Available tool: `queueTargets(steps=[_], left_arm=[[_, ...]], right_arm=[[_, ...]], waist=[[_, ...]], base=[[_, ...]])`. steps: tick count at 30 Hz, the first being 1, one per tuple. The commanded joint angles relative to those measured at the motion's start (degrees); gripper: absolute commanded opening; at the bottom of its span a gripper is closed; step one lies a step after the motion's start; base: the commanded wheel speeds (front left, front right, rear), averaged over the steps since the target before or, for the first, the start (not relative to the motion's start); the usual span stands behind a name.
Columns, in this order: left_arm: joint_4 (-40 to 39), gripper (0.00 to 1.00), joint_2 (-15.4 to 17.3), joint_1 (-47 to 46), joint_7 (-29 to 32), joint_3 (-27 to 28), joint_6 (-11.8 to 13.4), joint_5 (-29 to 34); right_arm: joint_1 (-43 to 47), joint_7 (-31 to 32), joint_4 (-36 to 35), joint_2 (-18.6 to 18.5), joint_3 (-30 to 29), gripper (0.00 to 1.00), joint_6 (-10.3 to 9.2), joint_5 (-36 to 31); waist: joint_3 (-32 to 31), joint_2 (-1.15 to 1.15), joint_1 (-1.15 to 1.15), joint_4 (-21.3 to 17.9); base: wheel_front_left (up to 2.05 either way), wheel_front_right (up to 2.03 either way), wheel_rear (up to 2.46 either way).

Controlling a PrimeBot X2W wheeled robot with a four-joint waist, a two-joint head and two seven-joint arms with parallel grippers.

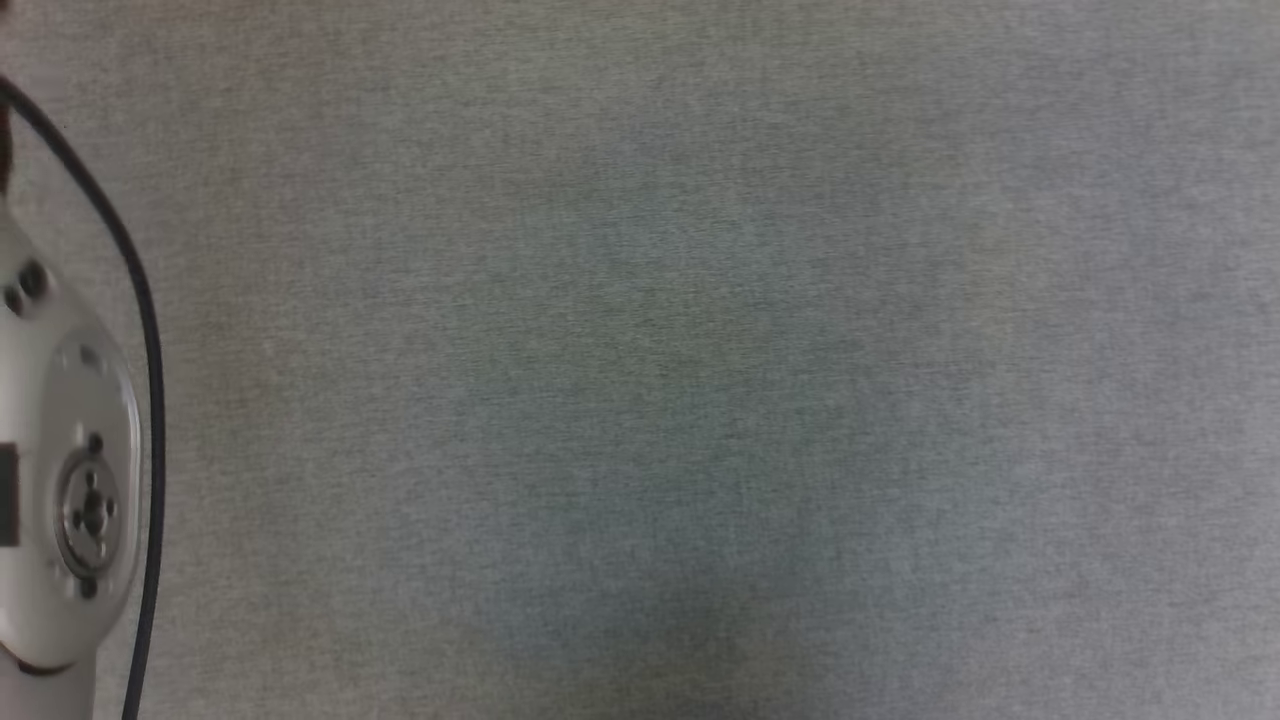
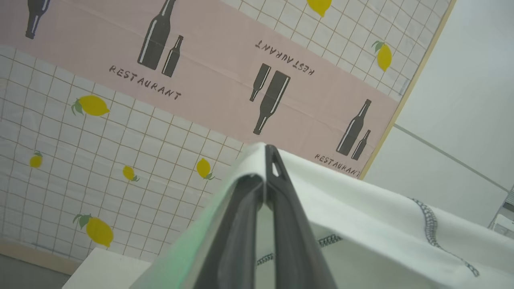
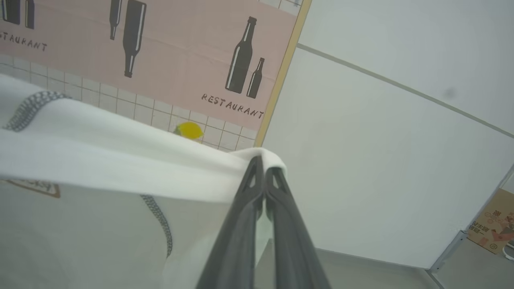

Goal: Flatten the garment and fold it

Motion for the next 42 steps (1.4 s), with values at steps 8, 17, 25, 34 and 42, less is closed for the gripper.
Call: queueTargets(steps=[8,17,25,34,42], left_arm=[[4.92,0.0,3.63,17.01,2.59,-0.5,-3.66,-1.07],[3.42,0.0,4.52,41.73,9.49,-3.58,-7.13,-2.38],[-5.71,0.0,2.27,64.0,16.16,-5.73,-5.81,-4.99],[-15.71,0.0,0.8,81.64,20.13,-6.39,-2.69,-7.0],[-19.76,0.0,0.73,91.84,23.05,-6.5,-0.7,-8.43]], right_arm=[[13.94,-4.06,4.1,-2.03,6.66,0.0,-0.13,9.35],[36.71,0.2,0.74,-3.78,11.47,0.0,-0.13,20.87],[61.68,8.89,-10.36,-3.71,5.82,0.0,-0.13,23.73],[82.3,15.05,-25.39,4.52,-5.64,0.0,-0.13,19.5],[93.52,20.87,-34.23,11.9,-11.75,0.0,-0.13,15.93]], waist=[[-2.88,0.0,-0.01,0.98],[-11.67,0.0,-0.01,0.99],[-19.21,0.0,-0.01,1.77],[-23.82,0.0,-0.01,2.35],[-26.03,0.0,-0.01,3.09]], base=[[0.0,0.0,0.0],[0.0,0.0,0.0],[0.0,0.0,0.0],[0.0,0.0,0.0],[0.0,0.0,0.0]])
